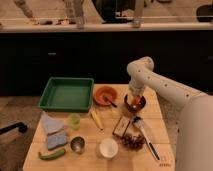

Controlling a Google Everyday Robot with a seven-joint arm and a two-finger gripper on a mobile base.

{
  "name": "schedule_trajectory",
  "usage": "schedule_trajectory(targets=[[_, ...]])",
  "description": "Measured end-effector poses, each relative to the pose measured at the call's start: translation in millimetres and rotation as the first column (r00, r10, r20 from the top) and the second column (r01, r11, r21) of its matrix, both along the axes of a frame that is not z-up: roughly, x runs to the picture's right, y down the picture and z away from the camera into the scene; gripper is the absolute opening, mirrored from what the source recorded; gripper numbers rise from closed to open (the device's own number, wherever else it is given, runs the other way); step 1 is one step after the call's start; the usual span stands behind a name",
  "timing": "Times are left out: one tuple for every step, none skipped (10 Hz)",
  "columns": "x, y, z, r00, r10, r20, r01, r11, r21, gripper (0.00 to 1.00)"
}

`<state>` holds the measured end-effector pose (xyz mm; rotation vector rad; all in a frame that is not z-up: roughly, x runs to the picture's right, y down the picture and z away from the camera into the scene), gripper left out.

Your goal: Place apple in purple bowl

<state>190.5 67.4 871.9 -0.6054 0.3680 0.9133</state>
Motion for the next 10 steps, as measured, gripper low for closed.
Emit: schedule_trajectory(targets=[[1.0,1.5,3.2,1.000,-0.003,-0.003,0.003,1.0000,-0.009,0.02],[2.8,2.8,7.1,1.000,-0.005,0.003,0.005,0.9997,-0.024,0.09],[3.8,3.5,9.6,1.000,-0.008,0.009,0.008,0.9992,-0.039,0.16],[2.8,3.6,10.9,1.000,-0.009,0.014,0.010,0.9989,-0.046,0.20],[1.1,3.3,11.0,1.000,-0.010,0.016,0.011,0.9989,-0.046,0.21],[1.6,3.4,10.8,1.000,-0.009,0.016,0.010,0.9989,-0.046,0.21],[2.8,3.6,10.6,1.000,-0.008,0.014,0.009,0.9989,-0.046,0.21],[3.5,3.9,10.6,1.000,-0.007,0.014,0.008,0.9989,-0.047,0.21],[3.4,4.9,11.2,1.000,-0.007,0.014,0.008,0.9988,-0.048,0.21],[2.8,4.5,11.2,1.000,-0.008,0.014,0.009,0.9988,-0.048,0.21]])
